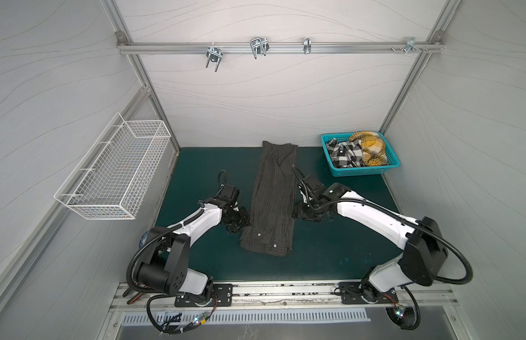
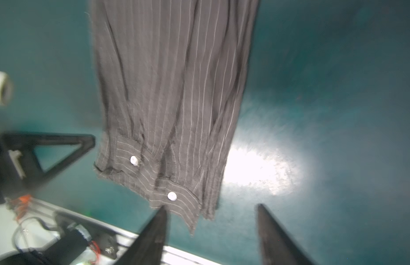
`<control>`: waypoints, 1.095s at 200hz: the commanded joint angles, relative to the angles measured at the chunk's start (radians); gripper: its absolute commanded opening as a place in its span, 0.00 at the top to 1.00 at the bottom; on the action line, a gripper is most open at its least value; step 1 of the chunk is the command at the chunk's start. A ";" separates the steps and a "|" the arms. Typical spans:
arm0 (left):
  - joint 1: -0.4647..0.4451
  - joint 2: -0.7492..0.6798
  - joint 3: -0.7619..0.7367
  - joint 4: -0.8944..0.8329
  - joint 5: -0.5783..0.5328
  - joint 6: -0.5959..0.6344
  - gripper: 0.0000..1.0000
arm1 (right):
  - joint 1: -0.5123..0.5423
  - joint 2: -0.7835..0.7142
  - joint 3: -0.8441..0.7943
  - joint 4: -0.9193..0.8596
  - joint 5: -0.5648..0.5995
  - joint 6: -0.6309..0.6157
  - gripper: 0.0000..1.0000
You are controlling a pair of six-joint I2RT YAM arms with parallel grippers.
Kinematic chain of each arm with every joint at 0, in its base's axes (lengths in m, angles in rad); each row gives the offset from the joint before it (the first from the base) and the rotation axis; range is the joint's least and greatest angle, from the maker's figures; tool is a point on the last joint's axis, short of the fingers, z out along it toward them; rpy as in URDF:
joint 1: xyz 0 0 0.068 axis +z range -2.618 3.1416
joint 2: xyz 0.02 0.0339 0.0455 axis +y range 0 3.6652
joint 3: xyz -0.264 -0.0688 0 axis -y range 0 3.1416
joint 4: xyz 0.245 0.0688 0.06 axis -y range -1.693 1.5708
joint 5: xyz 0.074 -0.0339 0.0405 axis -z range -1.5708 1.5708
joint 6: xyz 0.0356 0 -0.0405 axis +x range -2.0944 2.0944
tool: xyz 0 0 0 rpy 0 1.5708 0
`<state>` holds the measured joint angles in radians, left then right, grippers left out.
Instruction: Fold and stack the long sleeve shirts
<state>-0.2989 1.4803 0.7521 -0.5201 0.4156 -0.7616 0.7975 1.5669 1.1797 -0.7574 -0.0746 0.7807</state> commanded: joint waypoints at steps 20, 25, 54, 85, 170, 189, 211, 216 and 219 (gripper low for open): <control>-0.014 0.004 -0.085 0.095 0.045 -0.050 0.92 | 0.051 0.133 0.063 0.001 -0.107 0.065 0.75; -0.017 -0.009 -0.099 0.094 0.041 -0.056 0.92 | 0.052 0.142 0.071 -0.011 -0.104 0.068 0.81; -0.074 -0.057 -0.174 0.098 0.029 -0.087 0.92 | 0.042 0.151 0.072 -0.060 -0.063 0.076 0.94; -0.143 -0.117 -0.185 0.082 0.044 -0.121 0.88 | 0.026 0.094 0.018 -0.099 -0.052 0.050 1.00; -0.169 -0.206 0.131 -0.150 -0.079 -0.004 0.86 | -0.083 0.121 0.048 -0.084 -0.172 -0.026 1.00; -0.133 -0.046 0.219 -0.151 -0.040 0.056 0.95 | -0.132 0.135 0.113 -0.106 -0.165 -0.056 1.00; -0.121 0.095 0.230 -0.128 -0.037 0.081 0.99 | -0.168 0.161 0.151 -0.119 -0.191 -0.071 1.00; -0.121 0.113 0.221 -0.116 -0.026 0.080 1.00 | -0.169 0.163 0.151 -0.118 -0.187 -0.073 1.00; -0.123 0.120 0.213 -0.105 -0.017 0.078 1.00 | -0.170 0.165 0.150 -0.117 -0.187 -0.073 1.00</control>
<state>-0.4290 1.4975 0.9924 -0.6014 0.3832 -0.7361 0.6472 1.7065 1.3045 -0.8280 -0.2398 0.7353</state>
